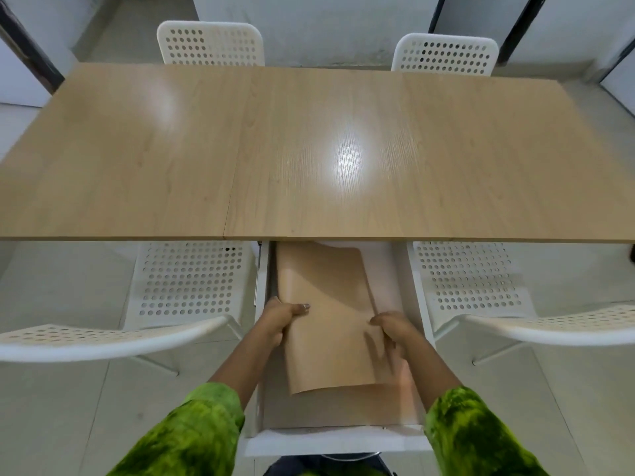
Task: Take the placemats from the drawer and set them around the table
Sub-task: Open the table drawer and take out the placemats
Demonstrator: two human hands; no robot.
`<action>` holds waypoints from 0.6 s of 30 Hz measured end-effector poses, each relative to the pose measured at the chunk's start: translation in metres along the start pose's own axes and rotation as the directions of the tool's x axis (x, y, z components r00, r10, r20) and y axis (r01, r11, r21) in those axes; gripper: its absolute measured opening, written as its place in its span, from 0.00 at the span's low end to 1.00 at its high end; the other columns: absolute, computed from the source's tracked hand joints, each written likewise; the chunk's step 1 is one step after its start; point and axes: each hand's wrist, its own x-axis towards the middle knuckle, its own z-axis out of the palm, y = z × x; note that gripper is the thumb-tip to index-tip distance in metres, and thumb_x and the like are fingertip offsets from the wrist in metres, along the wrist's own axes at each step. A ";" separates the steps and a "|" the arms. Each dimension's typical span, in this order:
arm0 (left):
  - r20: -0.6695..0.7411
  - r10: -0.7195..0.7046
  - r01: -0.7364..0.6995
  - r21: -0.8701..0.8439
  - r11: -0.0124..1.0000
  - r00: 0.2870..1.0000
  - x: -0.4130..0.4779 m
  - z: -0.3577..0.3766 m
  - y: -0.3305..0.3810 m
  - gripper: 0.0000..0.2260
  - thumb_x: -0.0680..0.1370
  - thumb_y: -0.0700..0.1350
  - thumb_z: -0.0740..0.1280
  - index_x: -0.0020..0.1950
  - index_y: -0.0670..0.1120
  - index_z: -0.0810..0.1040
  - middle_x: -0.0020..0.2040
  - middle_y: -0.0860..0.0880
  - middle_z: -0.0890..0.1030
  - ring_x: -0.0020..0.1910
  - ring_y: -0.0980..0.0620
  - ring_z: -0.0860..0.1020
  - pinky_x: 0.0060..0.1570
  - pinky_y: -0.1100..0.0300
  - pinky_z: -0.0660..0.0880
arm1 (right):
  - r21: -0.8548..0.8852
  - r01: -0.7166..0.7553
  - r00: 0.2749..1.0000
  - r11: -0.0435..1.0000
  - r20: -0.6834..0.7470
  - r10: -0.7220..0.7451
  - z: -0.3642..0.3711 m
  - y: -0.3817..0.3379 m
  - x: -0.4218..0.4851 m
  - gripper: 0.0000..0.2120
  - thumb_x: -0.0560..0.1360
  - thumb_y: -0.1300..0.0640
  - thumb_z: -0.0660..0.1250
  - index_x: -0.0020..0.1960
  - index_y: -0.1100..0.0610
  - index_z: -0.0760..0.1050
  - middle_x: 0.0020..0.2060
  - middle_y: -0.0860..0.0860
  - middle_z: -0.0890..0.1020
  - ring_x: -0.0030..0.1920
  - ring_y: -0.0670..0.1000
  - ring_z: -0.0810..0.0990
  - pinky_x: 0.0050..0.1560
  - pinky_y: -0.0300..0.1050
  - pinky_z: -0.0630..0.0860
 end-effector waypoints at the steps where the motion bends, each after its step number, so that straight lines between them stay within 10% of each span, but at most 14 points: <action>1: 0.030 0.002 -0.001 -0.047 0.999 1.000 -0.007 -0.003 0.002 0.28 0.67 0.34 0.74 0.64 0.35 0.69 0.57 0.36 0.79 0.48 0.41 0.80 0.42 0.53 0.79 | 0.035 -0.008 1.000 0.999 0.020 0.007 -0.003 -0.001 -0.010 0.05 0.75 0.61 0.65 0.41 0.59 0.72 0.32 0.53 0.70 0.31 0.52 0.69 0.31 0.42 0.66; 7: 0.260 -0.006 0.044 -0.143 0.989 0.966 -0.055 -0.015 0.008 0.11 0.72 0.37 0.69 0.53 0.39 0.75 0.46 0.41 0.80 0.43 0.45 0.79 0.42 0.53 0.79 | 0.433 -0.054 0.974 0.900 0.222 -0.049 -0.036 0.010 -0.042 0.20 0.66 0.49 0.75 0.51 0.62 0.80 0.43 0.57 0.79 0.41 0.55 0.75 0.55 0.52 0.75; 12: 0.350 -0.022 0.111 -0.237 0.965 0.937 -0.069 -0.006 -0.016 0.24 0.64 0.41 0.75 0.59 0.37 0.76 0.48 0.40 0.83 0.44 0.43 0.83 0.39 0.50 0.81 | 0.608 -0.072 0.890 0.790 0.396 -0.224 -0.075 0.010 -0.070 0.13 0.66 0.58 0.73 0.48 0.65 0.79 0.34 0.58 0.85 0.31 0.53 0.84 0.31 0.45 0.81; 18: 0.402 0.084 0.074 -0.362 0.929 0.912 -0.093 0.031 -0.033 0.22 0.62 0.42 0.77 0.53 0.38 0.78 0.43 0.42 0.85 0.40 0.47 0.85 0.37 0.53 0.82 | 0.638 0.067 0.825 0.767 0.397 -0.402 -0.115 -0.004 -0.099 0.17 0.73 0.57 0.63 0.58 0.64 0.76 0.44 0.58 0.85 0.42 0.54 0.85 0.42 0.48 0.82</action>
